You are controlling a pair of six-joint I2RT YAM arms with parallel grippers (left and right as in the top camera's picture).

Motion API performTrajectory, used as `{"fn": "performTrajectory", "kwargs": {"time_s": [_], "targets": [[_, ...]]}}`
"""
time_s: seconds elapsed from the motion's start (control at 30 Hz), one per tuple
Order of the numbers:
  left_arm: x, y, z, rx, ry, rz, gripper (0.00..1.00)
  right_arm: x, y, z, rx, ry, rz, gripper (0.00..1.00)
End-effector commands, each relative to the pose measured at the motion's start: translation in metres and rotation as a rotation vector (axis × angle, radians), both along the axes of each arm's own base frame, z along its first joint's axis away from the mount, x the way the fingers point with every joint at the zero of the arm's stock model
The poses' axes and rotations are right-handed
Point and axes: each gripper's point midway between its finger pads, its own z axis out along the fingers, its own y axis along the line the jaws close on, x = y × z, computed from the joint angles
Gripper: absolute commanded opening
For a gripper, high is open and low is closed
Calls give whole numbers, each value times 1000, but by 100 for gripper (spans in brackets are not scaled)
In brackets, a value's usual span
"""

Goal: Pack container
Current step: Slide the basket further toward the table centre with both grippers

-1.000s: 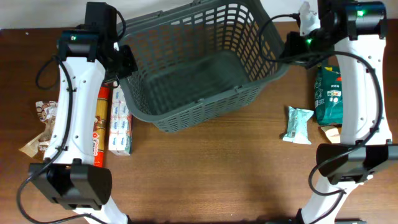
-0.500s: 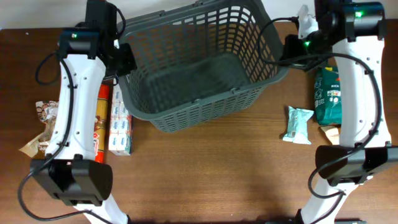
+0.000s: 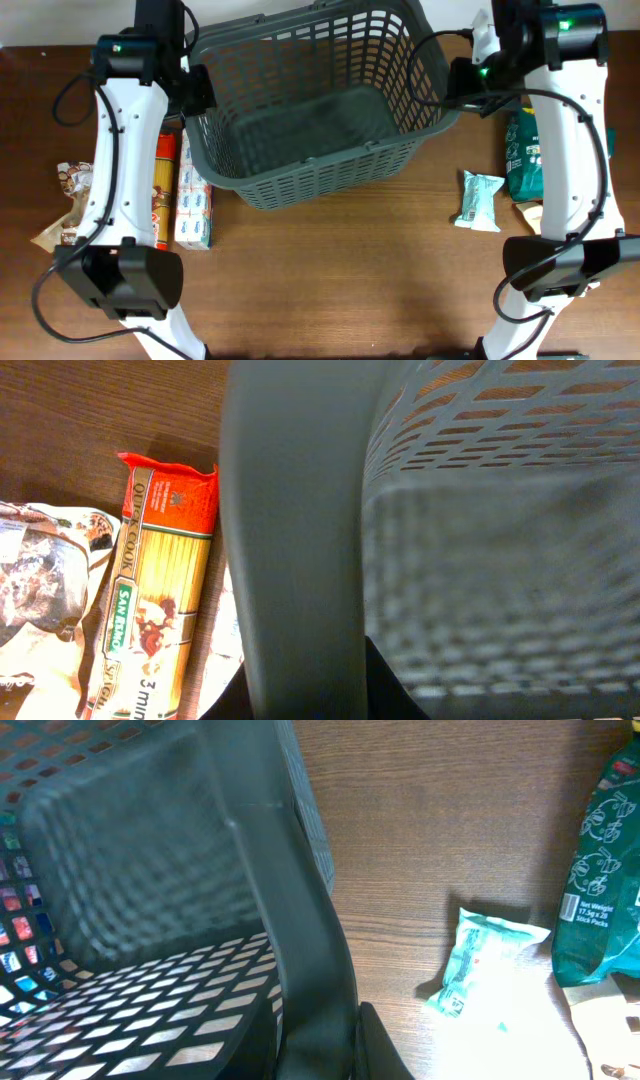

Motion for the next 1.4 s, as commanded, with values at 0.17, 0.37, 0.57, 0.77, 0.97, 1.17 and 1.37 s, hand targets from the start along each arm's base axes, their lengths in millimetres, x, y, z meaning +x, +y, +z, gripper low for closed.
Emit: {"fn": "performTrajectory", "kwargs": {"time_s": [0.17,0.37,0.57,0.77,0.97,1.17,1.37], "targets": [[26,13,12,54,-95,39,2,-5,27,-27,-85,36,286,4],[22,11,10,44,-75,32,5,-10,26,-16,-87,9,288,4],[18,11,35,41,-105,32,40,-7,22,-1,-110,-53,278,20],[17,12,71,47,-183,30,76,-8,21,17,-114,-119,272,35],[-1,17,104,65,-216,43,82,-12,11,32,-158,-164,252,43],[-35,29,135,121,-223,71,94,-9,10,34,-167,-180,247,42],[-78,37,201,148,-411,89,100,9,13,43,-164,-263,239,50]]}}
